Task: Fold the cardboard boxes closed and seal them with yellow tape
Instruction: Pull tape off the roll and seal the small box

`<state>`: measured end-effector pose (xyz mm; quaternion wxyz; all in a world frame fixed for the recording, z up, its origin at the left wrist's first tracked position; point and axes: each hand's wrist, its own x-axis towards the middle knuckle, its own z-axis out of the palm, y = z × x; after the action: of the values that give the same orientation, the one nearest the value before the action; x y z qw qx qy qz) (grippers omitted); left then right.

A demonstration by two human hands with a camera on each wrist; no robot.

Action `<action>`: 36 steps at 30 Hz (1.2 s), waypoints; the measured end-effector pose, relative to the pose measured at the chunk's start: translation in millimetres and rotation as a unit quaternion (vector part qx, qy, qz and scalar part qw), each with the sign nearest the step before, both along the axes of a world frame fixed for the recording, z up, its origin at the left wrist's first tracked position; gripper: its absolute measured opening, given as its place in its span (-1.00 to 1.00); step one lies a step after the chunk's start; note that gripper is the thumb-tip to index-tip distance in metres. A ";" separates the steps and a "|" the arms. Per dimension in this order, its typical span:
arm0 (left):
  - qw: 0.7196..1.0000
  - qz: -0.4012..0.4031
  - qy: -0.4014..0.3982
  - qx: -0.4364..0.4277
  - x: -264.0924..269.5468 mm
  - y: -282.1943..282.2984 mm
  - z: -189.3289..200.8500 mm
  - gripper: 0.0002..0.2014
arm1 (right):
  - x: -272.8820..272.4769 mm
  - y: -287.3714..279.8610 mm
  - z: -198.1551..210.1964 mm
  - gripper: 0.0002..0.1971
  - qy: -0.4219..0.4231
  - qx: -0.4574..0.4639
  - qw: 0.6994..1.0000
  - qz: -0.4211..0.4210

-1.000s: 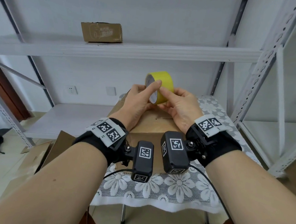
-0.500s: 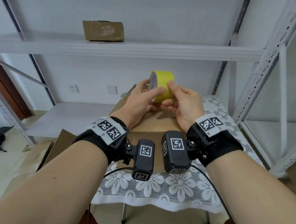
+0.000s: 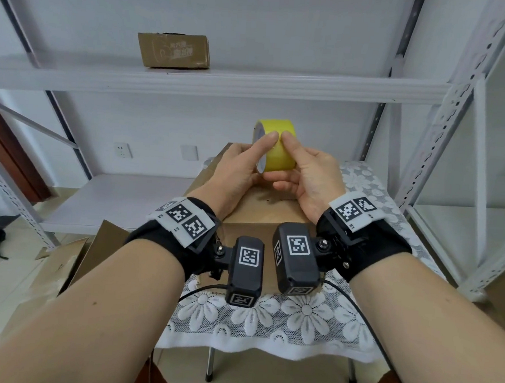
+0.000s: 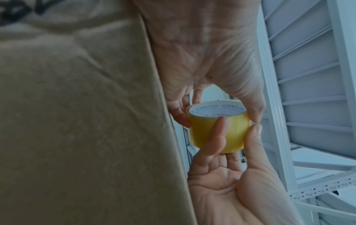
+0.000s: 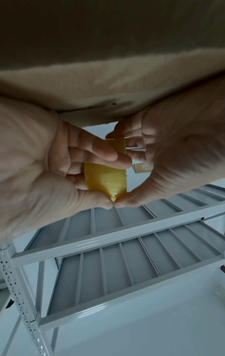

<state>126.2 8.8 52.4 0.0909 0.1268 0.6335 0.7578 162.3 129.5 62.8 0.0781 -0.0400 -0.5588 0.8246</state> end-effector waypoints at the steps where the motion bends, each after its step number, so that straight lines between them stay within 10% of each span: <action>1: 1.000 -0.005 -0.001 0.003 0.9 -1.1 1.2 -0.34 | -0.5 -0.4 -0.1 -0.67 -0.001 0.001 1.000 0.000; 36: 0.996 0.023 -0.042 0.080 3.1 -1.5 4.4 -0.52 | 1.8 -2.7 -1.9 -0.82 0.016 0.041 0.999 -0.006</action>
<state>129.3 7.3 56.7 0.0895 0.0868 0.5692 0.8127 164.2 126.8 60.9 0.0939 -0.0270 -0.5905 0.8011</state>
